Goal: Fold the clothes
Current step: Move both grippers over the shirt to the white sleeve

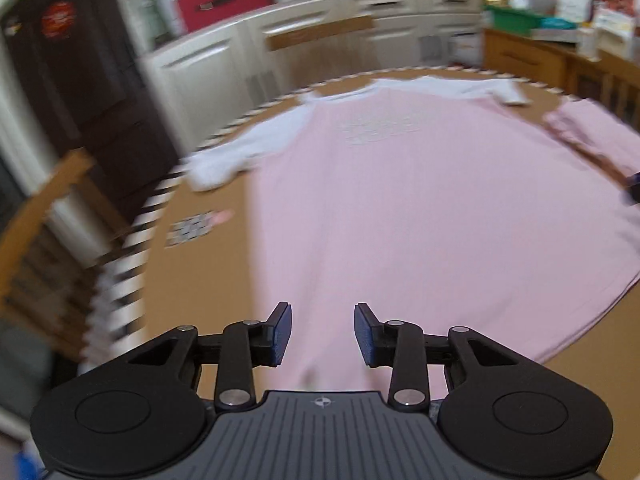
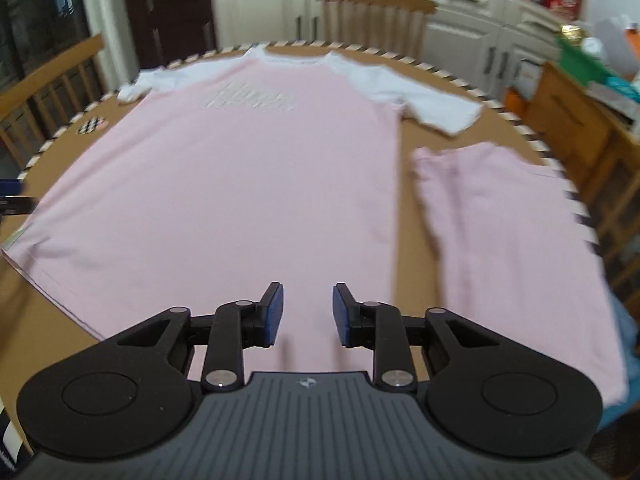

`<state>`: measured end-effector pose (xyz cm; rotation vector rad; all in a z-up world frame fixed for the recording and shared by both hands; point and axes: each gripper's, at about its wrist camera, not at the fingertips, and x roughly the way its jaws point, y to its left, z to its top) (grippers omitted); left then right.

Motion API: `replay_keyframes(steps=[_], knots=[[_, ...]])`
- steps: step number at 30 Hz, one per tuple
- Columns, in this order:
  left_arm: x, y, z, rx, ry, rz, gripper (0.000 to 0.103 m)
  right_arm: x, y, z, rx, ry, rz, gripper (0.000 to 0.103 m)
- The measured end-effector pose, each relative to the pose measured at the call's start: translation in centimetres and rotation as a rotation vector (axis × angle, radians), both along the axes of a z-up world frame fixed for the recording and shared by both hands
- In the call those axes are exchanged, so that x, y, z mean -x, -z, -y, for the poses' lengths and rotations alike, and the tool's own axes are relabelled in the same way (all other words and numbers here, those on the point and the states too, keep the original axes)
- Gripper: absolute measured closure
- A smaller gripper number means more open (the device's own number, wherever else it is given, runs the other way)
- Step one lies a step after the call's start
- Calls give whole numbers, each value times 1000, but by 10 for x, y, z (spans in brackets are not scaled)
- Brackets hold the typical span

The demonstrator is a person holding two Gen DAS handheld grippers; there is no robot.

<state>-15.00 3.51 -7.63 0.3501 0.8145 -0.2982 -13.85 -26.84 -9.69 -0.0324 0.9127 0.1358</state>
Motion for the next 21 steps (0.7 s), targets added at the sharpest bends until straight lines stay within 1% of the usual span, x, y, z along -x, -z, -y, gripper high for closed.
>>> replay_keyframes(steps=[3,4,5,6,7,8,10,11,12,14,15,16,17,18,19,20,21], knots=[[-5,17,-3,89,-46,-102,66,-3,9,2,-5,22,-54,75],[-2,20,-9,129,-74,-107,66,-2,13,6,1,36,-77,73],[1,20,-15,153,-96,-114,66,-1,18,11,13,55,-103,72],[4,20,-19,164,-106,-127,67,3,21,17,15,67,-117,71],[7,19,-23,170,-114,-143,66,9,20,20,6,70,-124,67],[11,19,-26,177,-126,-158,65,15,20,24,-3,72,-131,66],[16,19,-35,189,-157,-179,63,28,18,25,3,62,-143,65],[20,19,-39,189,-169,-186,62,34,17,24,12,55,-151,59],[24,19,-43,189,-177,-192,62,38,17,23,26,51,-160,57],[28,16,-48,188,-183,-208,62,42,16,26,18,60,-194,56],[26,15,-48,187,-190,-224,62,43,14,28,28,66,-211,58],[24,10,-49,195,-197,-233,60,43,10,29,42,72,-210,61],[22,5,-50,204,-203,-240,60,42,2,31,36,73,-187,61],[16,-2,-49,215,-198,-219,57,38,-7,32,17,72,-157,59],[10,-10,-48,226,-191,-194,51,33,-16,34,2,69,-125,58],[-1,-18,-45,228,-180,-169,47,24,-24,35,-7,66,-93,58],[-12,-26,-43,229,-168,-143,40,14,-31,35,-12,64,-61,58]])
